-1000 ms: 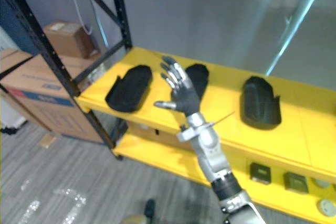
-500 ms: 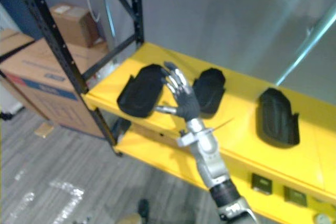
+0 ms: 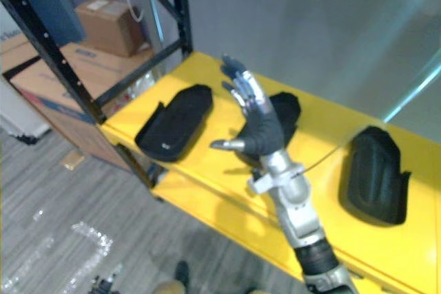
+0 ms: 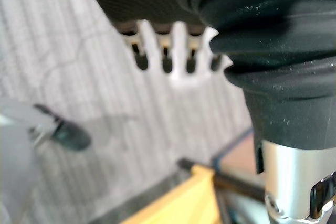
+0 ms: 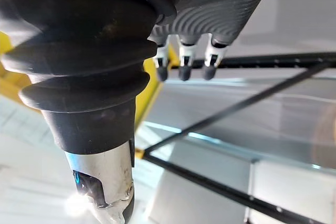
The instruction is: Walk over and take plastic housings, then place them on the shelf
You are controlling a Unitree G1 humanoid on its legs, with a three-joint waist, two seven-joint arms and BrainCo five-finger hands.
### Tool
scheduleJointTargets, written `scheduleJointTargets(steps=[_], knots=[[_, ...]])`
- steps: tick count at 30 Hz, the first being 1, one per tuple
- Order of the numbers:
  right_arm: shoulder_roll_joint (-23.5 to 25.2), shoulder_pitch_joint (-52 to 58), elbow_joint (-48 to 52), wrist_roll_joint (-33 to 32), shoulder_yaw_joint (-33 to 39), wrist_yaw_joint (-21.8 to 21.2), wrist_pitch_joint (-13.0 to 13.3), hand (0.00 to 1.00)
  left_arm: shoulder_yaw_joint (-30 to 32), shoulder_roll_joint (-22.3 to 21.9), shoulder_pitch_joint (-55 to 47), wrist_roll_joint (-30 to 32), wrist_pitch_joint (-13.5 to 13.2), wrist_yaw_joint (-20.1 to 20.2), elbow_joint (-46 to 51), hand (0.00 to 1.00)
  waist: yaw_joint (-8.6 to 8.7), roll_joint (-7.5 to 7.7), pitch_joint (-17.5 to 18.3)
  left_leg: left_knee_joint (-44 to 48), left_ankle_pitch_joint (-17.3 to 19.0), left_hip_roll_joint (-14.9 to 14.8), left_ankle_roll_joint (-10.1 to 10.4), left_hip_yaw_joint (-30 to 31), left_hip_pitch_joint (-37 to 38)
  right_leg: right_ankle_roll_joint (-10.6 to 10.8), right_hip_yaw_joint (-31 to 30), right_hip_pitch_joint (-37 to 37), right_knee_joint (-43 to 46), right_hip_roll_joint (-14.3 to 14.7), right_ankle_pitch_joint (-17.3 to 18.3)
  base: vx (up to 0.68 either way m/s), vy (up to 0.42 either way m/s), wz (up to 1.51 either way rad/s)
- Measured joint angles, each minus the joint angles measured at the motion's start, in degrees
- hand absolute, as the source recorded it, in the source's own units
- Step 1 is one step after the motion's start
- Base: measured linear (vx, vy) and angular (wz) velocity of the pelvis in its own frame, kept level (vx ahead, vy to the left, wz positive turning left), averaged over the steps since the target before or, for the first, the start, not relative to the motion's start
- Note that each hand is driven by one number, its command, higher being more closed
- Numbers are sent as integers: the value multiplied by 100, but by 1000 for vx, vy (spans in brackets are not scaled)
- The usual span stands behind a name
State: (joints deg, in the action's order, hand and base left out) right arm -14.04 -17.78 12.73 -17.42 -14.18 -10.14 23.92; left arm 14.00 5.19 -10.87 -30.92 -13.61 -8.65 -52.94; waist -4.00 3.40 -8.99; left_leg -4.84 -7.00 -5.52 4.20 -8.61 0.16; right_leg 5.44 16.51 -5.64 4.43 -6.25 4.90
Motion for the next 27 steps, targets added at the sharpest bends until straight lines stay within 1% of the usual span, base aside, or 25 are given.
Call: scheduleJointTargets(steps=[2, 3, 4, 5, 6, 7, 9, 10, 11, 12, 14, 15, 17, 20, 22, 24, 27], knots=[[25, -109, 190, -36, -173, -301, -15, 0, -97, -2, 41, 11, 2, -3, -1, 0, 6, 6, 4, 0, 0, 30, 0, -11, 51, -8, -2, -61, -47, -30, -5, 38, -10, -3], [12, -182, 336, -135, -413, -585, -75, 0, -135, 2, 42, 55, 6, -9, -11, 0, 13, 8, 11, -1, 0, 49, 0, -15, 95, -8, -5, -108, -56, -52, -5, 23, -3, -3], [9, -214, 412, -222, -564, -740, -150, 0, -137, 2, 43, 66, 17, -13, -23, 0, 24, 10, 23, -2, 1, 59, 1, -13, 106, -8, -2, -137, -77, -57, -5, 0, 0, 0], [10, -314, 475, -360, -926, -1015, -281, 0, -137, 11, 48, 117, 45, -19, -78, 0, 29, 20, 72, -16, 13, 62, 16, -13, 105, -9, -2, -149, -111, -57, -4, -39, -1, 2], [18, -419, 477, -520, -1335, -1266, -502, 0, -137, 19, 81, 220, 87, -18, -212, 0, 23, 20, 128, -29, 37, 53, 42, -7, 94, -12, 0, -149, -126, -45, -3, -52, -2, 2], [31, -452, 470, -615, -1535, -1375, -629, 0, -138, 18, 90, 229, 138, -17, -270, 0, 13, 12, 160, -30, 64, 42, 69, -6, 90, -14, 6, -153, -134, -32, -2, -75, 1, 5], [136, -515, 379, -999, -2296, -1764, -1202, 0, -135, 33, 81, 287, 256, -17, -516, 0, -22, 50, 252, -32, 80, 29, 53, 16, 89, -31, 31, -168, -135, -14, -12, -78, 6, 6], [184, -515, 330, -1064, -2477, -1828, -1327, 0, -135, 39, 63, 303, 274, -17, -568, 0, -32, 67, 276, -32, 81, 26, 52, 23, 89, -37, 36, -171, -135, -10, -15, -87, 3, 4], [323, -514, 150, -1189, -2802, -1952, -1574, 0, -130, 60, 26, 448, 352, -12, -678, 0, -49, 60, 310, -32, 85, 19, 46, 35, 86, -46, 46, -174, -136, 0, -20, -81, -1, 4], [465, -509, -69, -1436, -3052, -2011, -1840, 0, -128, 69, 1, 505, 446, -6, -705, 0, -60, 98, 342, -32, 96, 16, 32, 53, 95, -59, 52, -195, -142, 8, -14, -78, -3, 5], [670, -488, -456, -1723, -3264, -2102, -2155, 0, -128, 65, -39, 542, 603, 9, -794, 0, -85, 125, 359, -32, 96, 15, 41, 93, 84, -112, 65, -216, -165, 18, 22, -99, -1, 8], [780, -467, -708, -1733, -3418, -2158, -2289, 0, -121, 60, -35, 740, 687, 34, -873, 0, -87, 123, 359, -33, 92, 22, 43, 136, 82, -107, 73, -217, -163, 18, 27, -128, 3, 9], [876, -400, -994, -1705, -3731, -2231, -2423, 0, -128, 90, -39, 950, 833, 43, -899, 0, -98, 117, 358, -33, 92, 24, 43, 167, 75, -87, 76, -214, -164, 23, 40, -72, 2, 5], [1018, -167, -1413, -1305, -4135, -2201, -2440, 0, -165, 110, -53, 1119, 926, 56, -909, 0, -150, 112, 355, -33, 66, 19, 54, 178, 60, -87, 78, -198, -161, 33, 40, 0, -2, 1], [1136, -36, -1730, -697, -4261, -1868, -2418, 0, -290, 111, -34, 1174, 923, 88, -909, 0, -156, 91, 358, -32, 31, 16, 43, 190, -30, -90, 88, -91, -133, 36, 39, 14, -6, 5], [1159, -31, -1852, -382, -4266, -1604, -2403, 0, -460, 132, -22, 1173, 916, 94, -909, 0, -151, 63, 341, -32, 8, 16, 44, 198, -119, -108, 91, -23, -112, 35, 26, 15, -5, 4], [1238, -28, -2313, 286, -4182, -1023, -2174, 0, -662, 134, 90, 1179, 866, 93, -913, 0, -151, -54, 244, -33, 3, 61, 24, 212, -135, -126, 158, -18, -99, 0, 21, 44, 6, 7]])
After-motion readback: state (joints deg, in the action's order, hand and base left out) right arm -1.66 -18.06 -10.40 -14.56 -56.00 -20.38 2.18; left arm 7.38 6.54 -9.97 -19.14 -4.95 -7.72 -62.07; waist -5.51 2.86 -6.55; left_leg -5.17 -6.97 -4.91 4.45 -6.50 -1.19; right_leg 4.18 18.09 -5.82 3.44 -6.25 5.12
